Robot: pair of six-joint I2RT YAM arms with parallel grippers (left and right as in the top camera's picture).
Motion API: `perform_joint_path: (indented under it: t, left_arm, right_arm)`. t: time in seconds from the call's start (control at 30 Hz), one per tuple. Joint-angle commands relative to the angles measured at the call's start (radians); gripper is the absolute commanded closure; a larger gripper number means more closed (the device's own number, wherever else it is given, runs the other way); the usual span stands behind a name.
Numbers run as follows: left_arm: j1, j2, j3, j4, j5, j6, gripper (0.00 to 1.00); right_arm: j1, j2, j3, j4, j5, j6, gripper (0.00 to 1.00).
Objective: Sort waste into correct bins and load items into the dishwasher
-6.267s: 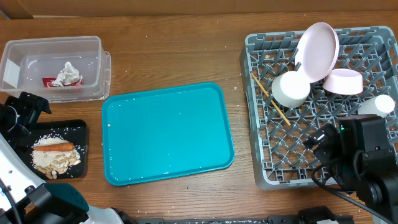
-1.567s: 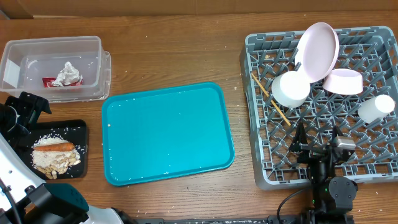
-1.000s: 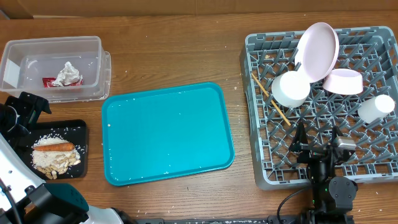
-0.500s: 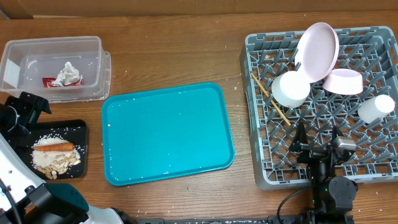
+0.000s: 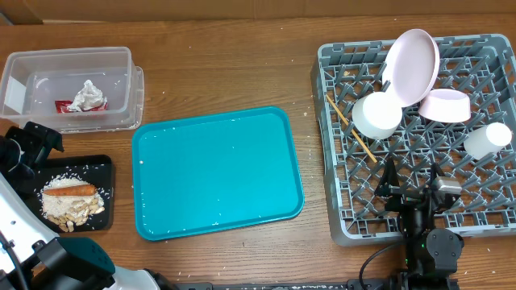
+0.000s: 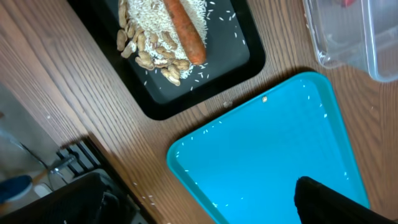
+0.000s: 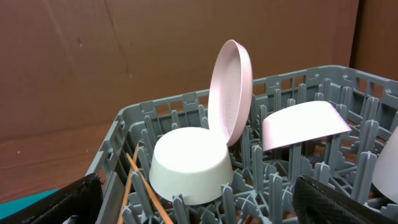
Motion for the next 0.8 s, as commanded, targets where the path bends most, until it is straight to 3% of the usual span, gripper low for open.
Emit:
perform_joint_path:
  t: [0.0, 0.17, 0.33, 0.57, 0.77]
  left_arm:
    - [-0.003, -0.024, -0.002, -0.003, 0.048, 0.103, 0.0]
    - [-0.09, -0.085, -0.025, 0.048, 0.124, 0.103, 0.0]
    - [-0.295, -0.212, -0.121, 0.273, 0.124, 0.121, 0.0]
    - [-0.594, -0.444, -0.433, 0.647, 0.122, 0.318, 0.0]
    - [-0.645, -0.653, -0.77, 0.87, 0.117, 0.361, 0.0]
  right_arm:
    - [-0.003, -0.012, -0.011, 0.007, 0.002, 0.001, 0.0]
    - [-0.003, -0.012, -0.01, 0.007, 0.002, 0.001, 0.0]
    - [-0.003, -0.012, -0.01, 0.007, 0.002, 0.001, 0.0]
    - [-0.003, -0.012, -0.01, 0.007, 0.002, 0.001, 0.0]
    - [-0.003, -0.012, -0.01, 0.007, 0.002, 0.001, 0.0]
